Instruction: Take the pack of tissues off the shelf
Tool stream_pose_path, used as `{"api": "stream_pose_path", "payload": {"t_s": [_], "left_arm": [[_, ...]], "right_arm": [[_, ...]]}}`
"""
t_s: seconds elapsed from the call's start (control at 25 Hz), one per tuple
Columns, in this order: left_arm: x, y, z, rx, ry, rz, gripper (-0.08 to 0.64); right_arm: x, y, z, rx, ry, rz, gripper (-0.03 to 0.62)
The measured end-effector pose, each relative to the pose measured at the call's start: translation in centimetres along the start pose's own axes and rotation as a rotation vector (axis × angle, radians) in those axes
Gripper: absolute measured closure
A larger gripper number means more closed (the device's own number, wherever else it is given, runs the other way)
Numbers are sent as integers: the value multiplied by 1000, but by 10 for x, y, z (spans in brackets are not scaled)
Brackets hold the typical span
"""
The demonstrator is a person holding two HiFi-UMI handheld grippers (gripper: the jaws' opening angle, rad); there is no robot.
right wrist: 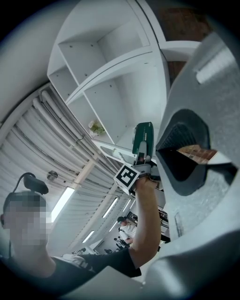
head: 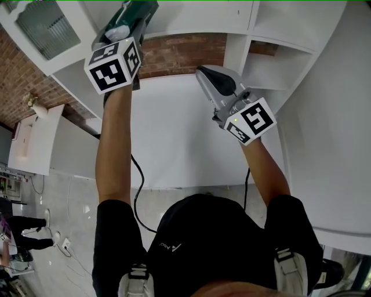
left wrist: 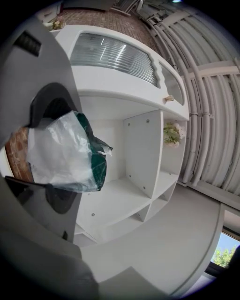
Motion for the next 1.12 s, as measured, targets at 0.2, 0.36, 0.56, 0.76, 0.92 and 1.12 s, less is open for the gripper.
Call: {"api": "stream_pose_path", "payload": {"t_s": [0.2,0.36,0.56,0.76,0.92,1.12], "left_arm": [[40,6,5,14,64,70,247],[71,19,5,18,101,116,247],[103,43,15,43,142,164,247],[122,66,32,22,181,179,247],[132,77,40,17,191,188,247],[144,80,41,32,179,190,247]], "right_arm": [[0,-9,-4,-3,12,23,591],[1,-13,-8,-1,23,34,591],[8,-11,-9,-11,49,38,591],[16,-1,-10,-35,75,31,591],[20,5,-13,-29,86,20,591],[22,7,-21,12,93,7,591]]}}
Point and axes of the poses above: the fingertips, and each gripper's own axes: x backward along the fingers, z to its right, y out of its underside, the point moved 8 cm from there along x, backward along the fingers, and after that the axes turned 12 degrees about -z, right-handed, at the moved point
